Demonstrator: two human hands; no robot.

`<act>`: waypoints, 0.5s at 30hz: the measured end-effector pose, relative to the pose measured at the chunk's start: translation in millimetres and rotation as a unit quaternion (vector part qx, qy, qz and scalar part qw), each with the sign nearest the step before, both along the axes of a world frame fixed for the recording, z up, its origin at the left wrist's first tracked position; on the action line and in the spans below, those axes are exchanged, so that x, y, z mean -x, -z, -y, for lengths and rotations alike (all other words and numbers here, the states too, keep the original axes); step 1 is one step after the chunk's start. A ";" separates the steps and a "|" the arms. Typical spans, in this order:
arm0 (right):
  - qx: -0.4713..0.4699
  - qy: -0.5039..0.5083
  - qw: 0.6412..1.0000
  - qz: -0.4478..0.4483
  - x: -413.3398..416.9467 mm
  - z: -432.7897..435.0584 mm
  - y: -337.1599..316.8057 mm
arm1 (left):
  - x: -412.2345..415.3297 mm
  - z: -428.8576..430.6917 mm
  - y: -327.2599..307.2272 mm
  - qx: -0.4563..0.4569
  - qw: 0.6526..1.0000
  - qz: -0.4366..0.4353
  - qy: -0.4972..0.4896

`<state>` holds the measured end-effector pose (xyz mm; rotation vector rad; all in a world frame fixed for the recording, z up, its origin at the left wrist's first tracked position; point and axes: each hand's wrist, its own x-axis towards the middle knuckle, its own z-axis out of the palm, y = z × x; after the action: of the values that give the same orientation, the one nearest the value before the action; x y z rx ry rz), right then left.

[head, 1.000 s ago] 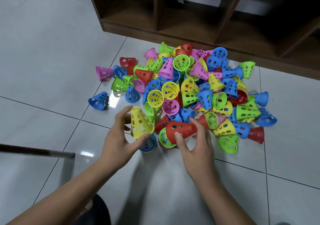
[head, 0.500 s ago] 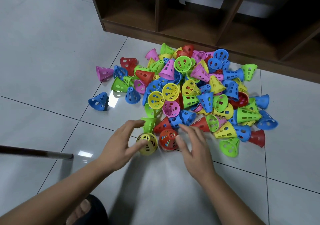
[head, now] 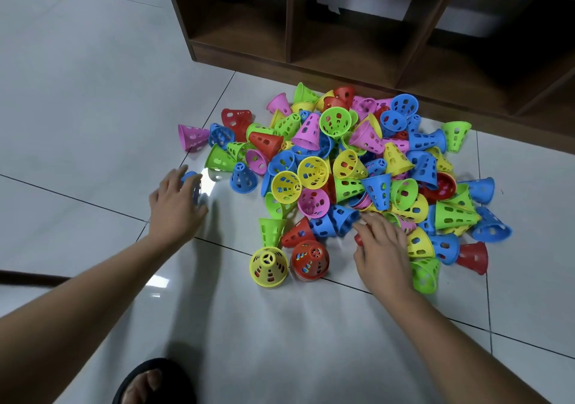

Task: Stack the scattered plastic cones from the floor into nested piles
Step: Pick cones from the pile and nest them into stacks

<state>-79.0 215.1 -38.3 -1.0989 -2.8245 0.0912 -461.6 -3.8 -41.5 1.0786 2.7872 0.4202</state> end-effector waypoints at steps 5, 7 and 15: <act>-0.012 0.017 0.998 0.052 -2.9 -1.6 5.5 | 18.5 8.0 10.7 0.031 0.998 0.043 -0.044; -0.004 0.020 0.999 0.048 -4.9 -0.2 10.1 | 19.3 12.7 13.8 0.024 0.997 0.049 -0.047; 0.015 0.010 0.999 0.037 -13.5 19.4 15.5 | -15.6 26.1 10.2 0.034 0.995 0.086 -0.047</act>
<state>-65.5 195.7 -53.8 -1.1601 -2.8850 0.0928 -446.1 -29.9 -51.8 0.8561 2.6853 0.4041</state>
